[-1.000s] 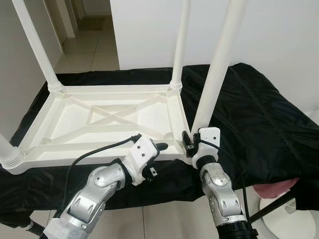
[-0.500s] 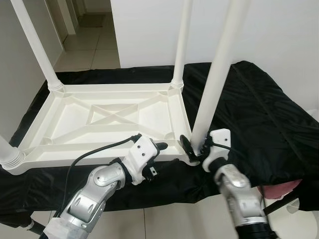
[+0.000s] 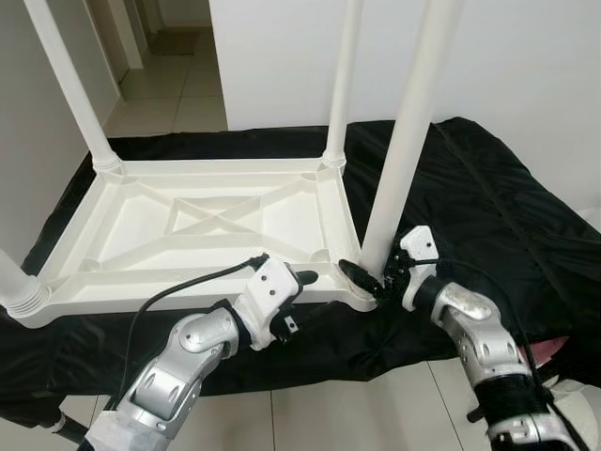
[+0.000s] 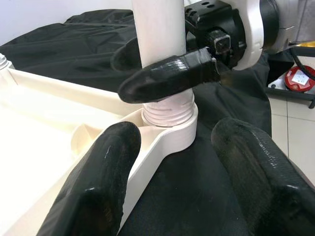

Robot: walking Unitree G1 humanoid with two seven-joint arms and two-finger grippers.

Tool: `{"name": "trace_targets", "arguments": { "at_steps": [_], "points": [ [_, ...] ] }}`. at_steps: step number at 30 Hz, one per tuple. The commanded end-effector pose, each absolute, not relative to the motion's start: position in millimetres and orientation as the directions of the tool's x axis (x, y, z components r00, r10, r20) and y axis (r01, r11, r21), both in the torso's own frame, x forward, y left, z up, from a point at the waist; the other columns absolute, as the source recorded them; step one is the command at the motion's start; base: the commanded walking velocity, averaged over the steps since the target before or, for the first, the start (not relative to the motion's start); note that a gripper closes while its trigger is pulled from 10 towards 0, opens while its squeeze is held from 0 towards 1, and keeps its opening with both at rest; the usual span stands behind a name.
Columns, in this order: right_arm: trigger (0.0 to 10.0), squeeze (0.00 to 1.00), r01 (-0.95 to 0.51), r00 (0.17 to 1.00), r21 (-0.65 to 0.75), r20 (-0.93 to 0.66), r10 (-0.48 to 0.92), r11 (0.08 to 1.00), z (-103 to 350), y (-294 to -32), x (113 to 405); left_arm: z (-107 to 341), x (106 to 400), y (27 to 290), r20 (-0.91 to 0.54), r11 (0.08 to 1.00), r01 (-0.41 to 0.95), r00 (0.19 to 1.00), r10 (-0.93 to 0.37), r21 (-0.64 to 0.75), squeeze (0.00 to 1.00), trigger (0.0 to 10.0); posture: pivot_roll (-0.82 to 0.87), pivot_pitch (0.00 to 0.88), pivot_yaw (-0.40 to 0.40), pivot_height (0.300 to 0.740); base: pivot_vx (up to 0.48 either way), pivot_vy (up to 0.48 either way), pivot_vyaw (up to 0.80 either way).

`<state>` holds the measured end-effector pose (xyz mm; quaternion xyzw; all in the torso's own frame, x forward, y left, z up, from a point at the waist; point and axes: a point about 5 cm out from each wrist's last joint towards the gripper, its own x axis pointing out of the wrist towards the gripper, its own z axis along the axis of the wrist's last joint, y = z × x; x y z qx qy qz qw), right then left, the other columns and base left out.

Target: Building children table

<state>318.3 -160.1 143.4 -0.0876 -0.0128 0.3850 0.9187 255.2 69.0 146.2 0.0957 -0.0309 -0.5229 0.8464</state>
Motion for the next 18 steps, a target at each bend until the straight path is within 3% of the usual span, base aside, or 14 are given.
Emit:
{"name": "trace_targets", "arguments": {
  "at_steps": [1, 10, 11, 15, 18],
  "points": [
    [0.0, 0.00, -0.721, 0.688, -0.183, -0.074, 0.722, 0.669, 139, -161, 319, 145, 256, 69, -0.064, 0.423, 0.883, 0.443, -0.894, 0.204, 0.00, 10.0, -0.04, 0.000, 0.028, 0.740, 0.000, 0.000, 0.00],
    [0.0, 0.00, -0.756, 0.652, -0.162, -0.102, 0.751, 0.634, 131, -169, 318, 144, 254, 70, -0.064, 0.428, 0.881, 0.448, -0.891, 0.202, 0.00, 10.0, -0.03, 0.000, 0.023, 0.740, 0.000, 0.000, 0.00],
    [9.8, 0.00, -0.746, 0.664, -0.145, -0.099, 0.741, 0.650, 130, -170, 318, 144, 254, 70, -0.065, 0.428, 0.881, 0.449, -0.891, 0.202, 0.00, 10.0, -0.03, 0.000, 0.028, 0.740, 0.000, 0.000, 0.00],
    [10.0, 0.00, -0.726, 0.687, -0.125, -0.089, 0.721, 0.676, 128, -172, 319, 144, 254, 70, -0.066, 0.428, 0.881, 0.449, -0.891, 0.202, 0.00, 10.0, -0.03, 0.000, 0.028, 0.740, 0.000, 0.000, 0.00],
    [10.0, 0.00, -0.659, 0.752, -0.110, -0.072, 0.655, 0.744, 124, -170, 319, 144, 255, 70, -0.068, 0.426, 0.882, 0.446, -0.892, 0.201, 0.00, 10.0, -0.04, 0.000, 0.039, 0.740, 0.000, 0.000, 0.00]
  ]
}}
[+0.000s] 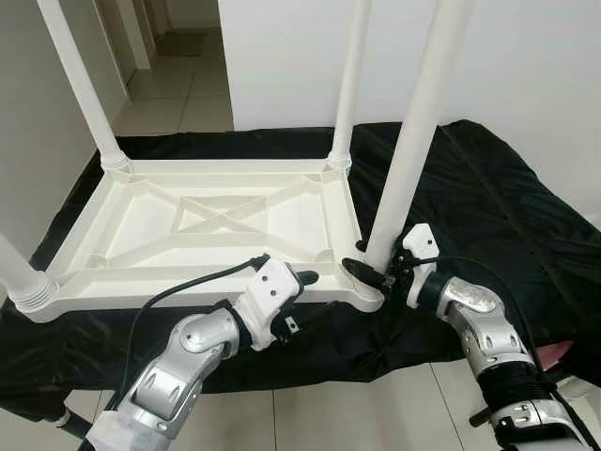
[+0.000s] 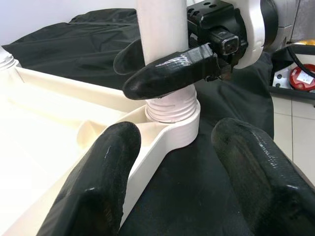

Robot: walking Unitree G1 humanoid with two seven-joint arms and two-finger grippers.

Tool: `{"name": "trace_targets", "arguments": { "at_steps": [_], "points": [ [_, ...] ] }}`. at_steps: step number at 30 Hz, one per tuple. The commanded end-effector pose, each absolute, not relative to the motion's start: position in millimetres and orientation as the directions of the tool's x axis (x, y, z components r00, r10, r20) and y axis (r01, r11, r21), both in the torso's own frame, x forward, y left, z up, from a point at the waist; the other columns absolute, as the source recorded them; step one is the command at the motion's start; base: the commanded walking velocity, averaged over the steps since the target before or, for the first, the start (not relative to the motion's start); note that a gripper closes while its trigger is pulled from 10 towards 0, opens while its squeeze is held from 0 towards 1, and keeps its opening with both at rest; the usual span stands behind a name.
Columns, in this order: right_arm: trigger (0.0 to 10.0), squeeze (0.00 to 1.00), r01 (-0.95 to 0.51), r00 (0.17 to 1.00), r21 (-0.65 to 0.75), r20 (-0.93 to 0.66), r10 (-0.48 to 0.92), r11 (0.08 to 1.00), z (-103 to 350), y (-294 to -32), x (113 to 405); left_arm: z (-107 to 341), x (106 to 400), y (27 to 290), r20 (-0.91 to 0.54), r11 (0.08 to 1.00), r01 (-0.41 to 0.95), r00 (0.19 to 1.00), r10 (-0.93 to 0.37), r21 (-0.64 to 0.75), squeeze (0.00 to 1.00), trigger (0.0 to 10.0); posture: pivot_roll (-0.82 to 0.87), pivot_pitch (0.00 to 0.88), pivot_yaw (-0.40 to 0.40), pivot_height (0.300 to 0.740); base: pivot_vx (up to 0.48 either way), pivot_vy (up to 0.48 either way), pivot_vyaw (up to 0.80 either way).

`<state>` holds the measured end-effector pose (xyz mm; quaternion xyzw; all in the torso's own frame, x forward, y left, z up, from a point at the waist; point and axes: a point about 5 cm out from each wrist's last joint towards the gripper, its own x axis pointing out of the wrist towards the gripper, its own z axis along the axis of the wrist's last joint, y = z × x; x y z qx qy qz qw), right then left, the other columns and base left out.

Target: Building children table

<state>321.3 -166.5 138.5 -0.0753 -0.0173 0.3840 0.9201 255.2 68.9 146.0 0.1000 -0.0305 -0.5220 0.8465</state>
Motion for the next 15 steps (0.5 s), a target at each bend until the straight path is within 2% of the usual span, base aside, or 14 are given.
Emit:
{"name": "trace_targets", "arguments": {
  "at_steps": [1, 15],
  "points": [
    [10.0, 0.00, -0.659, 0.752, -0.110, -0.072, 0.655, 0.744, 124, -170, 319, 144, 255, 70, -0.068, 0.426, 0.882, 0.446, -0.892, 0.201, 0.00, 10.0, -0.04, 0.000, 0.039, 0.740, 0.000, 0.000, 0.00],
    [10.0, 0.00, -0.485, 0.874, -0.048, -0.027, 0.485, 0.873, 123, -155, 319, 144, 255, 72, -0.075, 0.421, 0.885, 0.441, -0.894, 0.199, 0.00, 10.0, -0.04, 0.006, 0.055, 0.740, 0.000, 0.000, 0.00]
  ]
}}
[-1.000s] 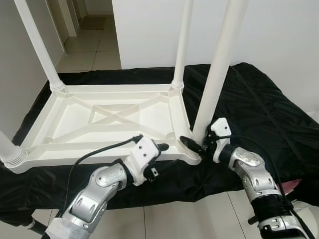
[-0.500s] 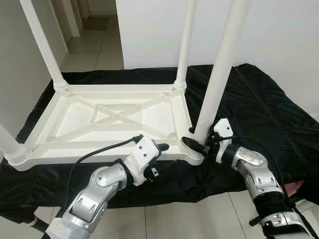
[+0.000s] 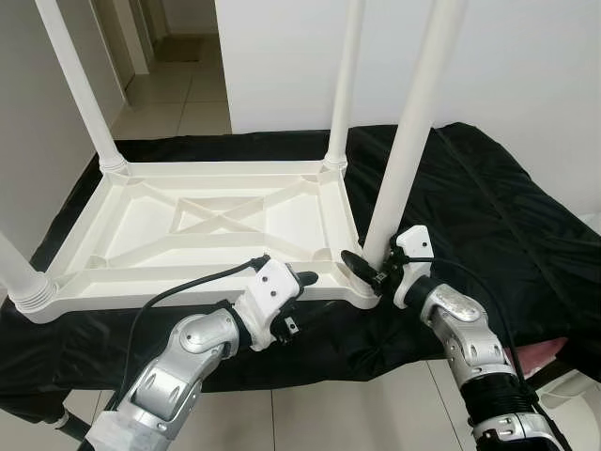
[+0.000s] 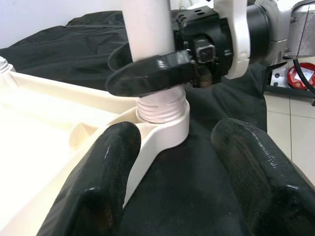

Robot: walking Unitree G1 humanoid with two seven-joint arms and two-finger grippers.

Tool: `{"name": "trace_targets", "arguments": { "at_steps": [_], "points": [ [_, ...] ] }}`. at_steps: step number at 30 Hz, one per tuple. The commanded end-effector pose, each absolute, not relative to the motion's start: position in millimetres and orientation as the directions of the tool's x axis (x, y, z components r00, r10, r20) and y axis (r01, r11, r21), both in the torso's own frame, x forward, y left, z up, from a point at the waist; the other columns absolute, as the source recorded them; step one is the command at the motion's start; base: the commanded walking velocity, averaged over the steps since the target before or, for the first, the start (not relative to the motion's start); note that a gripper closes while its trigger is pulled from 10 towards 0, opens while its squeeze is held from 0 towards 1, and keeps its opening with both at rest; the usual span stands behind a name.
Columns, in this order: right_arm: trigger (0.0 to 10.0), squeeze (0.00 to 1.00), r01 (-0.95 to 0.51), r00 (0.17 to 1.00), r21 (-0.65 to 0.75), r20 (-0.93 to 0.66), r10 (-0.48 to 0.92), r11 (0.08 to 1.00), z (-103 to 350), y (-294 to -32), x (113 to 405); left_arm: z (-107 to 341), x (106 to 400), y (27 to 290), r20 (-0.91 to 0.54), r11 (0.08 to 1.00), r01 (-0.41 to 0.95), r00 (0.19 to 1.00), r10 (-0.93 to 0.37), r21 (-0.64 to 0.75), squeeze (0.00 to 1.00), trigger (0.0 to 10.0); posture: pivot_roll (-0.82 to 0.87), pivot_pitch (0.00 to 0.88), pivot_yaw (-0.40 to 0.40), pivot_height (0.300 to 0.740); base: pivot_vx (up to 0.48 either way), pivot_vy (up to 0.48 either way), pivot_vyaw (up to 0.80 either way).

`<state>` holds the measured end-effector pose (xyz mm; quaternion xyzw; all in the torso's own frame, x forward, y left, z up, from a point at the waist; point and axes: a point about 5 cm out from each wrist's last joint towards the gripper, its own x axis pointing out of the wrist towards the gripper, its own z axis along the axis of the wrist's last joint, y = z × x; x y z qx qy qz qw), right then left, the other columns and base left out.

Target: Building children table

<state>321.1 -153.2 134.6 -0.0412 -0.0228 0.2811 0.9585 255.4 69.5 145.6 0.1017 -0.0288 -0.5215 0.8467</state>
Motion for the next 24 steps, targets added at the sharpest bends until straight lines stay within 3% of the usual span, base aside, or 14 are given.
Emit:
{"name": "trace_targets", "arguments": {
  "at_steps": [1, 10, 18, 24],
  "points": [
    [10.0, 0.00, -0.466, 0.885, -0.046, -0.023, 0.466, 0.883, 123, -153, 319, 144, 255, 72, -0.075, 0.421, 0.885, 0.442, -0.894, 0.199, 0.00, 10.0, -0.04, 0.005, 0.052, 0.740, 0.000, 0.000, 0.00],
    [10.0, 0.00, -0.293, 0.954, 0.067, -0.038, 0.296, 0.954, 114, -127, 310, 143, 253, 73, -0.080, 0.424, 0.884, 0.446, -0.892, 0.198, 0.00, 10.0, -0.03, 0.004, 0.049, 0.740, 0.000, 0.000, 0.00],
    [10.0, 0.00, -0.218, 0.975, 0.063, -0.026, 0.220, 0.974, 114, -120, 307, 142, 252, 75, -0.083, 0.424, 0.884, 0.446, -0.891, 0.198, 0.00, 10.0, -0.03, 0.006, 0.047, 0.740, 0.000, 0.000, 0.00],
    [10.0, 0.00, -0.043, 0.998, 0.058, -0.052, 0.046, 0.997, 112, -109, 301, 142, 253, 73, -0.081, 0.427, 0.882, 0.449, -0.890, 0.201, 0.00, 10.0, -0.03, 0.000, 0.041, 0.740, 0.000, 0.000, 0.00]
  ]
}}
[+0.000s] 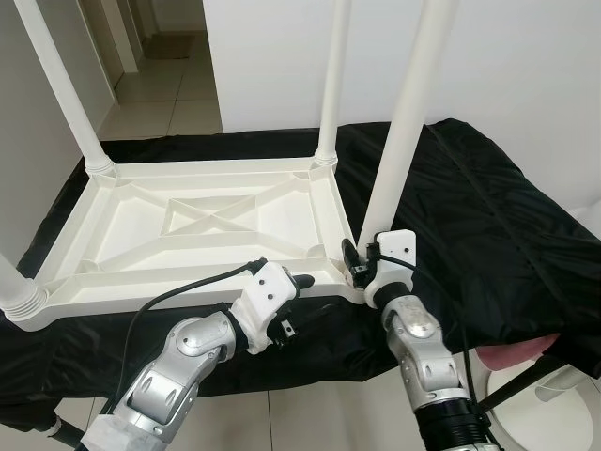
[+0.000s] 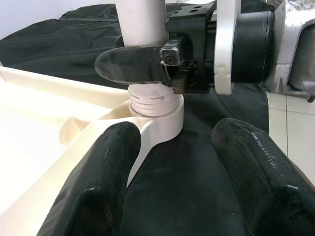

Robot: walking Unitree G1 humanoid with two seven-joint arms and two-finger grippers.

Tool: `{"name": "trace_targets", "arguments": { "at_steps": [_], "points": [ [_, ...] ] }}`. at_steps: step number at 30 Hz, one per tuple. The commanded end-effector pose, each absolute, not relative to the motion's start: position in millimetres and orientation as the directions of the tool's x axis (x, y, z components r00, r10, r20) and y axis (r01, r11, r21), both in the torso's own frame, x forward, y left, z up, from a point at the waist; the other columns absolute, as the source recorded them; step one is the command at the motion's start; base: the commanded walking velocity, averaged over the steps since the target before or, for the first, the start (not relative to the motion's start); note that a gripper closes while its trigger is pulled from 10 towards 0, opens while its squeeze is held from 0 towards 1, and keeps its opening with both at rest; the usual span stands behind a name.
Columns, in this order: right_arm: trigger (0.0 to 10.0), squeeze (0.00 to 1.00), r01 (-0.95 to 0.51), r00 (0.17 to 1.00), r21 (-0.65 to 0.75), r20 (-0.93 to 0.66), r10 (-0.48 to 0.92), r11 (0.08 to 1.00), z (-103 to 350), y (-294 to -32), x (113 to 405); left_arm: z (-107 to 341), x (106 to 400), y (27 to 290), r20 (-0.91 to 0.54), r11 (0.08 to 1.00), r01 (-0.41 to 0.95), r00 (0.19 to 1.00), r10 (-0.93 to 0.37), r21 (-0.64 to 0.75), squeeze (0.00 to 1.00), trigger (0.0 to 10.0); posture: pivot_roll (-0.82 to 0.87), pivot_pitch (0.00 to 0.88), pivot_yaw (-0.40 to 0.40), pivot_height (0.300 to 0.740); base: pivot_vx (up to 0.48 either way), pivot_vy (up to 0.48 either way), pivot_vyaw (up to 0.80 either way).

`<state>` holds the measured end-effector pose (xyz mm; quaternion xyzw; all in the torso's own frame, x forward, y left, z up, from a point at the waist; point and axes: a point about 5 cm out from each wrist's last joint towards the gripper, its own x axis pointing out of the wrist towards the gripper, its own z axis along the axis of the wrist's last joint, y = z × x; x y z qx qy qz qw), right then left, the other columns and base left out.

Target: Building children table

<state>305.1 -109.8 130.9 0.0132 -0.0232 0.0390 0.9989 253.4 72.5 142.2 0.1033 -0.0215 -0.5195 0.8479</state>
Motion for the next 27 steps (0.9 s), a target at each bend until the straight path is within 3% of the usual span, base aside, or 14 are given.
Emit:
{"name": "trace_targets", "arguments": {
  "at_steps": [1, 5, 6, 8, 9, 20, 21, 27],
  "points": [
    [10.0, 0.00, -0.004, 0.998, 0.064, -0.065, 0.009, 0.998, 112, -104, 299, 143, 254, 72, -0.078, 0.427, 0.881, 0.450, -0.890, 0.203, 0.00, 10.0, -0.02, 0.000, 0.040, 0.740, 0.000, 0.000, 0.00],
    [10.0, 0.00, 0.015, 0.999, 0.085, -0.054, -0.011, 0.996, 115, -101, 299, 144, 254, 71, -0.074, 0.427, 0.881, 0.449, -0.890, 0.206, 0.00, 10.0, -0.03, 0.000, 0.050, 0.740, 0.000, 0.000, 0.00],
    [10.0, 0.15, -0.002, 1.000, 0.099, -0.016, 0.004, 0.995, 120, -106, 299, 144, 254, 71, -0.074, 0.427, 0.881, 0.449, -0.891, 0.206, 0.00, 10.0, -0.03, 0.000, 0.047, 0.740, 0.000, 0.000, 0.00],
    [10.0, 0.15, -0.004, 1.000, 0.099, -0.008, 0.005, 0.995, 121, -108, 298, 144, 254, 71, -0.074, 0.426, 0.881, 0.448, -0.891, 0.205, 0.00, 10.0, -0.03, 0.000, 0.047, 0.740, 0.000, 0.000, 0.00],
    [10.0, 1.00, -0.020, 1.000, 0.110, 0.011, 0.019, 0.994, 123, -109, 297, 144, 254, 72, -0.075, 0.426, 0.881, 0.449, -0.891, 0.207, 0.00, 10.0, -0.03, 0.000, 0.048, 0.740, 0.000, 0.000, 0.00],
    [10.0, 1.00, -0.212, 0.976, 0.052, 0.057, 0.209, 0.976, 130, -128, 295, 149, 262, 77, -0.069, 0.440, 0.870, 0.465, -0.883, 0.223, 0.00, 10.0, -0.04, 0.007, 0.047, 0.740, 0.000, 0.000, 0.00],
    [10.0, 0.00, -0.256, 0.965, 0.043, 0.060, 0.254, 0.966, 132, -130, 295, 149, 262, 77, -0.069, 0.441, 0.868, 0.466, -0.882, 0.226, 0.00, 10.0, -0.04, 0.010, 0.046, 0.740, 0.000, 0.000, 0.00],
    [10.0, 0.00, -0.433, 0.899, -0.014, 0.061, 0.433, 0.901, 134, -146, 300, 151, 265, 77, -0.060, 0.451, 0.861, 0.476, -0.877, 0.235, 0.00, 10.0, -0.04, 0.005, 0.036, 0.740, 0.000, 0.000, 0.00]
  ]
}}
